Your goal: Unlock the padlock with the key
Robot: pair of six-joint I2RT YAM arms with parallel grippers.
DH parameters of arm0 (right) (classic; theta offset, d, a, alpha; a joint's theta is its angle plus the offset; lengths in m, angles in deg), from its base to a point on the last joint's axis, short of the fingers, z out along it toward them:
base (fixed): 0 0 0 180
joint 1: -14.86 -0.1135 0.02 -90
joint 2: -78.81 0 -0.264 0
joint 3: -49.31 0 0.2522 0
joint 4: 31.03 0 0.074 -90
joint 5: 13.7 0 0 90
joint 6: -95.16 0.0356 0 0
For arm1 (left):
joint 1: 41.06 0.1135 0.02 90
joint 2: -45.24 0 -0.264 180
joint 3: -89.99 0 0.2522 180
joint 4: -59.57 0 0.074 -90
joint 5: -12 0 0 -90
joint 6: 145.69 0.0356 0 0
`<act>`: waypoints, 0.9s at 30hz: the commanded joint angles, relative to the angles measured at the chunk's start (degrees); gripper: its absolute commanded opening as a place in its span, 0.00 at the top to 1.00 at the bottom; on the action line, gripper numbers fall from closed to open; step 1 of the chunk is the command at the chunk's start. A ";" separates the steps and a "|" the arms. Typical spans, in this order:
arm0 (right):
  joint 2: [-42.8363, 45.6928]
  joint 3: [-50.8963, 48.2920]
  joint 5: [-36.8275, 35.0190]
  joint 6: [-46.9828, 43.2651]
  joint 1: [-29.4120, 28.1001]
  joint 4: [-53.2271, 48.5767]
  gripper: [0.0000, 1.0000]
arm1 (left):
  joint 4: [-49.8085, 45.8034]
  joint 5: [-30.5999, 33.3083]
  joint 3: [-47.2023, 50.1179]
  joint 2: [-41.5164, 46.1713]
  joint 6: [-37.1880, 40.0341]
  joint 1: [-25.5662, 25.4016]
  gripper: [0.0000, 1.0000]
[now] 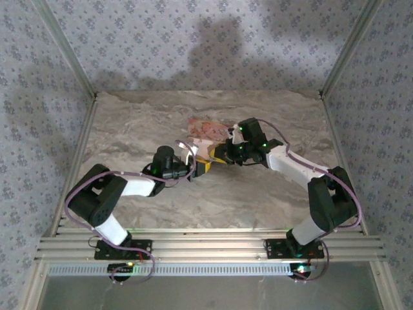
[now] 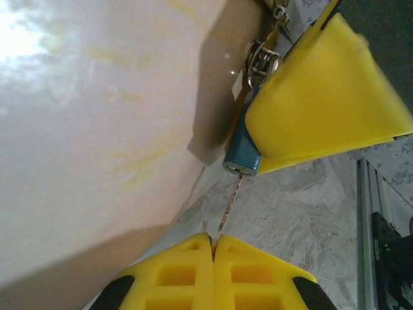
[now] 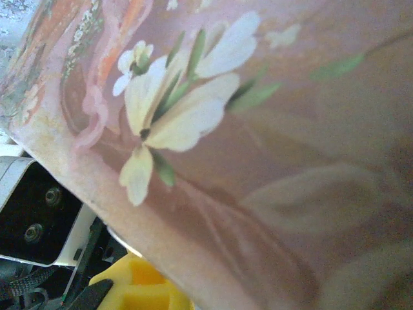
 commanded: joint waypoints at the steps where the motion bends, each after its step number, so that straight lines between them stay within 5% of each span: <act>1: 1.25 2.12 0.47 -0.99 -0.45 -0.22 1.00 | 0.09 2.89 -0.58 1.96 1.07 -0.30 1.00; 27: 0.95 3.72 -1.40 -0.82 -1.24 -1.11 1.00 | -1.62 3.86 2.85 4.93 2.29 -1.34 1.00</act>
